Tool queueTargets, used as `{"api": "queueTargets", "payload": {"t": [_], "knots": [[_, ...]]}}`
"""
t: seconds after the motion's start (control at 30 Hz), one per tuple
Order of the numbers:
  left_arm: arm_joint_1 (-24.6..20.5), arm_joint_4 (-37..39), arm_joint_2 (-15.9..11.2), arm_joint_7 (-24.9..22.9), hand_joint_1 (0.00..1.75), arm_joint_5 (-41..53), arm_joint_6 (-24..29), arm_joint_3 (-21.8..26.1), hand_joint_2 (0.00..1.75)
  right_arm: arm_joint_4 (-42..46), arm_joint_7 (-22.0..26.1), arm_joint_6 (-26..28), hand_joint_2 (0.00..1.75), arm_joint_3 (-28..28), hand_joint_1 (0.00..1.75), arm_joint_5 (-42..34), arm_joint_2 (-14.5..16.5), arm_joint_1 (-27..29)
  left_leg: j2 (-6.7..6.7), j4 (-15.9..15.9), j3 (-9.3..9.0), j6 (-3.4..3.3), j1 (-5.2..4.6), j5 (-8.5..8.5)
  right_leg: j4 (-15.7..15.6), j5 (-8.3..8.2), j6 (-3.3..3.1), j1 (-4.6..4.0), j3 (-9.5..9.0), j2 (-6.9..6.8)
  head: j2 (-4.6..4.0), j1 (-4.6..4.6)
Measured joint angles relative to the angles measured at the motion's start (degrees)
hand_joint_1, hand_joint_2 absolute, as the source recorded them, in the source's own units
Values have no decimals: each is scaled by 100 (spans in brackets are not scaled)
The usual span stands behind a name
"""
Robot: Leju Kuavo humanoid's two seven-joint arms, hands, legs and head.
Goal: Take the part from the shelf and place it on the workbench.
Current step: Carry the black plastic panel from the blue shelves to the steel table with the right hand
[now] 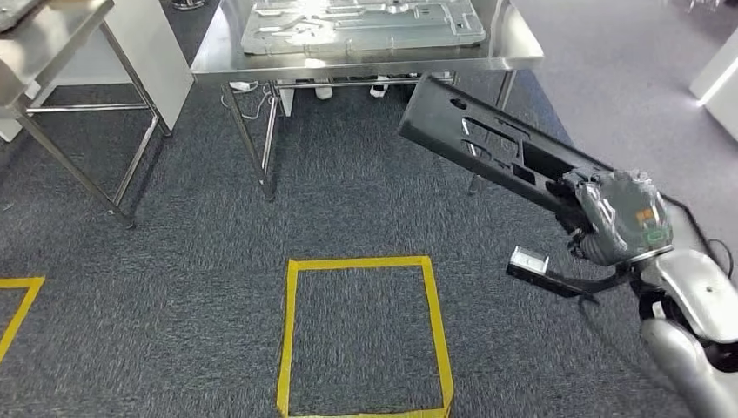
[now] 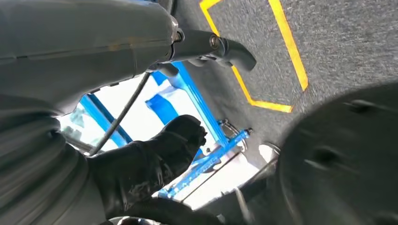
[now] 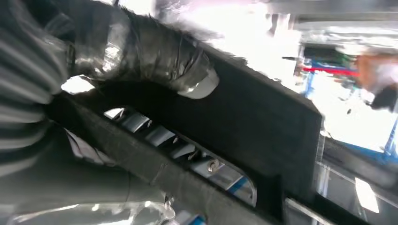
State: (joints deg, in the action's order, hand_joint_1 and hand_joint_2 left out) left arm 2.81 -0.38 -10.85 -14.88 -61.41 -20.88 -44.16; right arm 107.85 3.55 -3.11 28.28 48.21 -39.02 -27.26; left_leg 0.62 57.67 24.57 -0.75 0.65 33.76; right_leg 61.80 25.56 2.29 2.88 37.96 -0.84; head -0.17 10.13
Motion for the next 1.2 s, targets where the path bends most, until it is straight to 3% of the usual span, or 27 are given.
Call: {"api": "queueTargets", "payload": {"t": [0.07, 0.13, 0.17, 0.23, 0.3, 0.33, 0.37, 0.43, 0.47, 0.5, 0.53, 0.57, 0.6, 0.63, 0.67, 0.7, 0.73, 0.8, 0.83, 0.87, 0.93, 0.97, 1.0, 1.03, 1.1, 1.17, 1.2], "knots": [[-38, 0, -2, -9, 0, -14, 1, -8, 175, -113, -2, -121, 175, 213, 175, 105, -127, -361, -18, 196, 93, 50, 12, -130, -24, 53, -119, -2, -94, 29, 0, 6], [-59, 0, -3, -12, 0, -27, -1, -10, 175, -190, 4, -156, 175, 326, 175, 123, -196, -604, -27, 827, 480, 82, 32, -295, -92, 144, -193, -23, -266, 29, 0, 7], [-59, 0, -3, -13, 0, -30, -2, -10, 175, -222, 4, -164, 175, 371, 175, 127, -217, -687, -31, 1203, 747, 97, 37, -265, -149, 198, -221, -45, -379, 23, 0, 7], [-44, -1, 2, -19, 0, -34, -3, -11, 175, -285, 4, -184, 175, 462, 175, 119, -242, -803, -32, 1694, 1279, 101, 40, 115, -280, 317, -255, -101, -648, 26, 0, 8], [-21, -1, 10, -25, 0, -43, -3, -13, 175, -336, -5, -236, 175, 547, 175, 50, -260, -877, -31, 1633, 1605, 38, 22, 495, -403, 457, -282, -179, -959, 39, 0, 8], [-10, -1, 13, -26, 0, -48, -3, -14, 175, -358, -12, -269, 175, 588, 175, -2, -268, -918, -28, 1408, 1679, -31, 0, 471, -454, 535, -294, -223, -1117, 47, 0, 8], [7, 0, 13, -27, 0, -54, -1, -14, 175, -384, -20, -293, 175, 634, 175, -54, -278, -965, -19, 1078, 1711, -133, -40, 185, -503, 617, -307, -257, -1255, 54, 0, 7], [54, 14, -18, -26, 0, -65, 6, -15, 175, -453, -28, -322, 175, 752, 175, -137, -295, -1080, 56, 409, 1697, -343, -177, -853, -572, 796, -299, -295, -1483, 96, 0, -5], [67, 20, -32, -26, 0, -71, 9, -15, 175, -483, -28, -334, 175, 815, 175, -171, -304, -1125, 78, 201, 1652, -397, -250, -1238, -620, 883, -285, -282, -1578, 126, 0, -9], [72, 25, -45, -26, 0, -75, 10, -15, 175, -505, -28, -345, 175, 868, 175, -195, -313, -1157, 96, 89, 1588, -413, -305, -1410, -612, 920, -258, -265, -1667, 155, 0, -15], [67, 23, -43, -27, 0, -78, 10, -15, 175, -512, -28, -353, 175, 902, 175, -211, -325, -1178, 88, 55, 1495, -414, -336, -1357, -544, 899, -229, -237, -1713, 175, 0, -12], [59, 23, -46, -27, 0, -79, 12, -15, 175, -515, -28, -353, 175, 919, 175, -219, -338, -1189, 71, 15, 1392, -413, -347, -1288, -357, 817, -204, -209, -1674, 178, 0, -12], [51, 23, -49, -26, 0, -80, 13, -15, 175, -519, -29, -353, 175, 931, 175, -223, -351, -1208, 68, -23, 1285, -439, -342, -1225, 0, 684, -183, -196, -1521, 171, 0, -13], [39, 23, -51, -24, 0, -80, 14, -14, 175, -524, -29, -352, 175, 943, 175, -224, -363, -1228, 62, -43, 1179, -466, -329, -1157, 411, 600, -167, -189, -1274, 162, 0, -12], [23, 23, -51, -21, 0, -80, 14, -14, 175, -532, -29, -352, 175, 961, 175, -224, -374, -1240, 60, -57, 1075, -480, -307, -1072, 822, 624, -157, -186, -974, 151, 0, -13], [11, 23, -49, -20, 0, -80, 14, -13, 175, -542, -29, -352, 175, 985, 175, -224, -385, -1250, 59, -59, 973, -488, -290, -973, 1148, 775, -141, -193, -678, 143, 0, -13], [3, 23, -44, -19, 0, -80, 14, -13, 175, -553, -29, -352, 175, 1008, 175, -224, -393, -1253, 64, -60, 864, -478, -274, -871, 1320, 1044, -120, -194, -425, 140, 0, -13], [0, 23, -25, -20, 0, -80, 14, -14, 175, -574, -29, -352, 175, 1041, 175, -224, -402, -1253, 81, -61, 594, -451, -242, -647, 1280, 1583, -81, -191, -43, 131, 0, -14], [-1, 23, -13, -20, 0, -80, 14, -14, 175, -583, -29, -352, 175, 1051, 175, -224, -405, -1254, 92, -60, 439, -434, -225, -524, 1100, 1641, -66, -189, 90, 126, 0, -14], [0, 23, -1, -20, 0, -80, 14, -15, 175, -592, -29, -352, 175, 1061, 175, -224, -411, -1255, 102, -61, 289, -414, -210, -390, 826, 1422, -51, -185, 195, 122, 0, -14], [13, 22, 16, -20, 0, -83, 13, -15, 175, -620, -28, -386, 175, 1098, 175, -252, -426, -1271, 126, -40, 41, -359, -205, -130, 224, 326, -63, -183, 334, 102, -1, -17], [12, 21, 21, -19, 0, -89, 10, -15, 175, -632, -26, -443, 175, 1115, 175, -304, -431, -1292, 135, -49, -27, -327, -209, -24, 33, -144, -94, -190, 353, 99, -1, -15], [6, 19, 26, -15, 0, -100, 9, -15, 175, -643, -24, -517, 175, 1128, 175, -377, -434, -1322, 140, -51, -87, -299, -211, 31, -66, -405, -142, -200, 349, 94, -1, -13], [-11, 17, 29, -7, 0, -113, 8, -15, 175, -648, -22, -593, 175, 1133, 175, -458, -435, -1371, 143, -24, -81, -273, -212, 15, -76, -403, -199, -206, 299, 94, 0, -12], [-41, 16, 31, 6, 0, -138, 10, -15, 175, -658, -23, -688, 175, 1137, 175, -563, -425, -1462, 102, 408, 122, -223, -212, -237, -153, -299, -275, -190, 165, 92, 0, -7], [-59, 16, 37, 8, 0, -150, 10, -15, 175, -678, -25, -720, 175, 1155, 175, -610, -414, -1534, 50, 1176, 640, -158, -195, -447, -269, -177, -314, -168, -68, 85, 0, -4], [-60, 16, 43, 9, 0, -148, 9, -15, 175, -691, -25, -730, 175, 1176, 175, -634, -410, -1552, 30, 1479, 918, -122, -174, -369, -332, -102, -322, -164, -212, 80, 0, -3]]}}
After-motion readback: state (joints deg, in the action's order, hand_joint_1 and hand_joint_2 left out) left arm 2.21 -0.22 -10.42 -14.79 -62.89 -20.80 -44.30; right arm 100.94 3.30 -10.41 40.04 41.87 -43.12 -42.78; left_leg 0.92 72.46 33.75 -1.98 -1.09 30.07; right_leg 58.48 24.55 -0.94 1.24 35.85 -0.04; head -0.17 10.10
